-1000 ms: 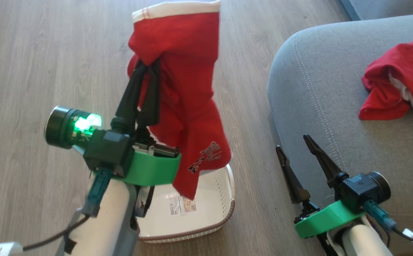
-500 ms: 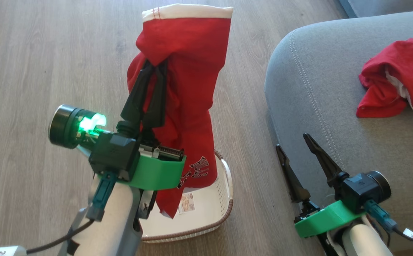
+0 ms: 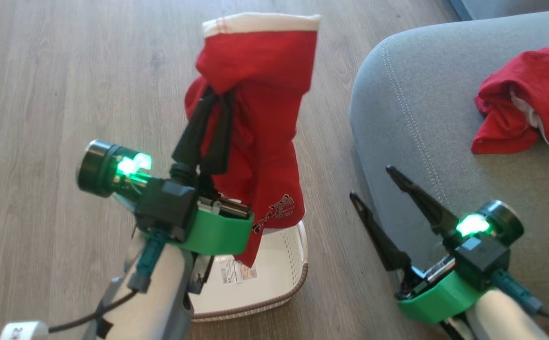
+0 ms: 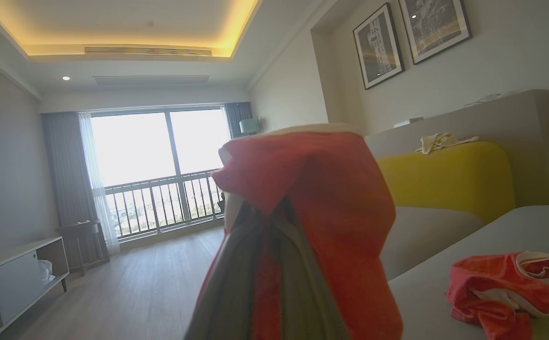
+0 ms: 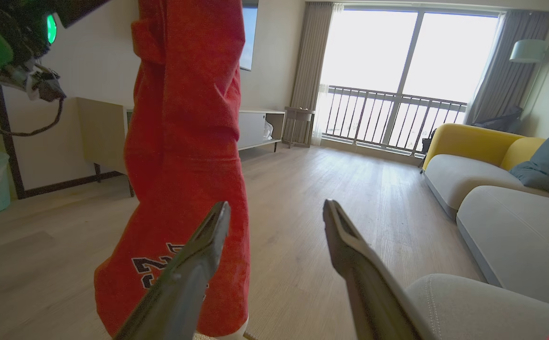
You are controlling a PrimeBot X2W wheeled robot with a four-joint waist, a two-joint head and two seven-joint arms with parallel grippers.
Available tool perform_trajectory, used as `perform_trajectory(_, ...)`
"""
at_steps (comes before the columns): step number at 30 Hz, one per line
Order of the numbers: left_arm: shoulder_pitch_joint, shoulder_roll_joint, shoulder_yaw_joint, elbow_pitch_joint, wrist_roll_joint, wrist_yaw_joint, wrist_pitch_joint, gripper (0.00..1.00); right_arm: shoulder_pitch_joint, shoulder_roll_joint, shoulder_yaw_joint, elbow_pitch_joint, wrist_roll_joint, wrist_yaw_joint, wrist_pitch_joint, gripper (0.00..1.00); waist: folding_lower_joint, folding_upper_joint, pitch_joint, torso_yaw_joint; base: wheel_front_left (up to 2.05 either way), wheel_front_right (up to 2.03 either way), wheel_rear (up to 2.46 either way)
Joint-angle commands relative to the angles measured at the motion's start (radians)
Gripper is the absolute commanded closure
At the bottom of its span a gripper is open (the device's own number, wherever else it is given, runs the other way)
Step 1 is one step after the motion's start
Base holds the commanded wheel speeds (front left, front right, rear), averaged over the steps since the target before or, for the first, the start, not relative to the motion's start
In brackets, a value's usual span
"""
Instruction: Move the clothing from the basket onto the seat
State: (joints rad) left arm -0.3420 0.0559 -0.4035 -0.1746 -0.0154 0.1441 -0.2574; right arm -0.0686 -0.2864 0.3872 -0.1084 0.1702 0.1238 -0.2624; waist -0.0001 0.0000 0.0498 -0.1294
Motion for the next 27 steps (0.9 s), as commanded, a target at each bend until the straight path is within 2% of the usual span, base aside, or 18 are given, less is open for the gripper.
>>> perform_trajectory(1,-0.032,0.004,0.015,-0.027,0.012,-0.008,-0.004,1.00,-0.055,-0.032,0.022,-0.050,0.020,0.007,0.001,0.00,0.0001,0.0000,0.002,-0.001,0.00,0.00,0.00)
perform_trajectory(12,-0.055,0.037,-0.119,-0.034,0.041,-0.072,-0.004,1.00,-0.114,-0.126,0.099,-0.050,0.074,0.007,0.001,0.00,0.0001,0.0000,0.009,0.015,0.00,0.00,0.00)
perform_trajectory(27,-0.095,0.063,-0.203,-0.094,0.044,-0.051,-0.004,1.00,-0.191,-0.197,0.257,0.075,0.162,0.007,0.001,0.00,0.0001,0.0000,0.012,0.026,0.00,0.00,0.00)
